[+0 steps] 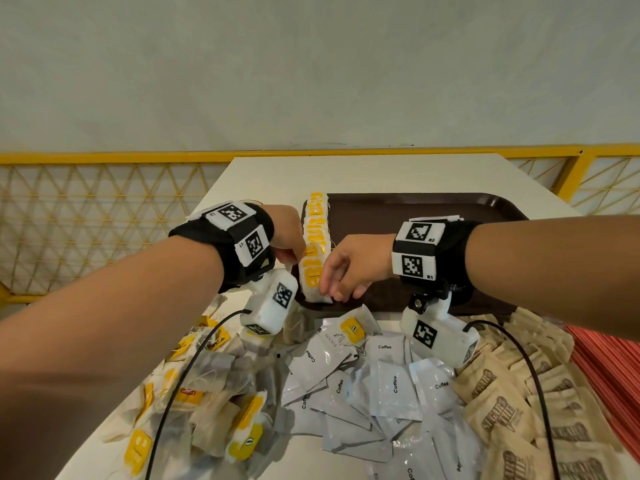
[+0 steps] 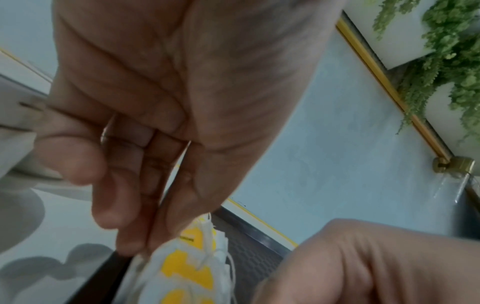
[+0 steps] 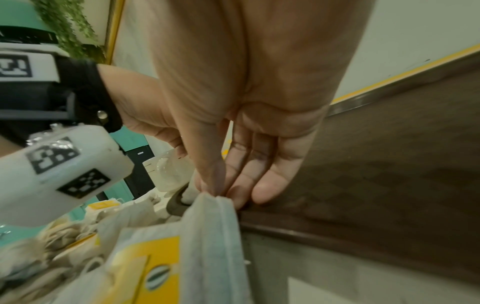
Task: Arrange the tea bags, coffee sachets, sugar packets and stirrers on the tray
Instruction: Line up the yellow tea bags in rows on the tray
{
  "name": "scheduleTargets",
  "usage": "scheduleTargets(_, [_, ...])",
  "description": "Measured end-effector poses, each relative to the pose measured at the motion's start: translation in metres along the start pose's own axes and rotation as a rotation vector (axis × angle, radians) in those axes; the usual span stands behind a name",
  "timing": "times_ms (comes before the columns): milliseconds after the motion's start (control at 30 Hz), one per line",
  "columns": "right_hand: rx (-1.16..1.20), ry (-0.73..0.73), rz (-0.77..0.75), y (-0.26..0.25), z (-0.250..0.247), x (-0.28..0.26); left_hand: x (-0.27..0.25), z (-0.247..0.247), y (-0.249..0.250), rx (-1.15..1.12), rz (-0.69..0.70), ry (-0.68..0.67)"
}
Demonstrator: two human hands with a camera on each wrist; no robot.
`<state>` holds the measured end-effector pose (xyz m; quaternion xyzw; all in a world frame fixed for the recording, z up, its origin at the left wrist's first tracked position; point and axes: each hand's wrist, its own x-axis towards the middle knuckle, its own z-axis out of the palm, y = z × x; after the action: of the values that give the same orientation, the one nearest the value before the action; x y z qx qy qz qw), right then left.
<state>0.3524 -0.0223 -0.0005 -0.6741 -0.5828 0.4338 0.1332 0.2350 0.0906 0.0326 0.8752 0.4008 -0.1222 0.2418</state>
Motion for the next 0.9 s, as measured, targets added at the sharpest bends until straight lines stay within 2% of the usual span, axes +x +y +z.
scheduleTargets(167, [-0.025,-0.033,-0.013,-0.0016,0.0008,0.0029,-0.0037,-0.0004,0.0027,-0.05,0.018,0.01])
scheduleTargets(367, [-0.192,-0.079,-0.003,-0.0046,0.0017,0.0041,-0.006,0.0025,0.0048,-0.082,0.041,0.003])
scheduleTargets(567, [-0.247,-0.054,-0.017,-0.0045,0.0046,0.0064,-0.0083,0.0001,0.0057,-0.032,0.029,0.01])
scheduleTargets(800, [-0.26,-0.045,-0.008,-0.008,0.005,0.0073,-0.0066,-0.002,0.0059,0.058,0.039,-0.047])
scheduleTargets(900, [-0.246,-0.039,-0.011,-0.0087,0.0054,0.008,-0.006,-0.004,0.0035,0.075,0.057,-0.003])
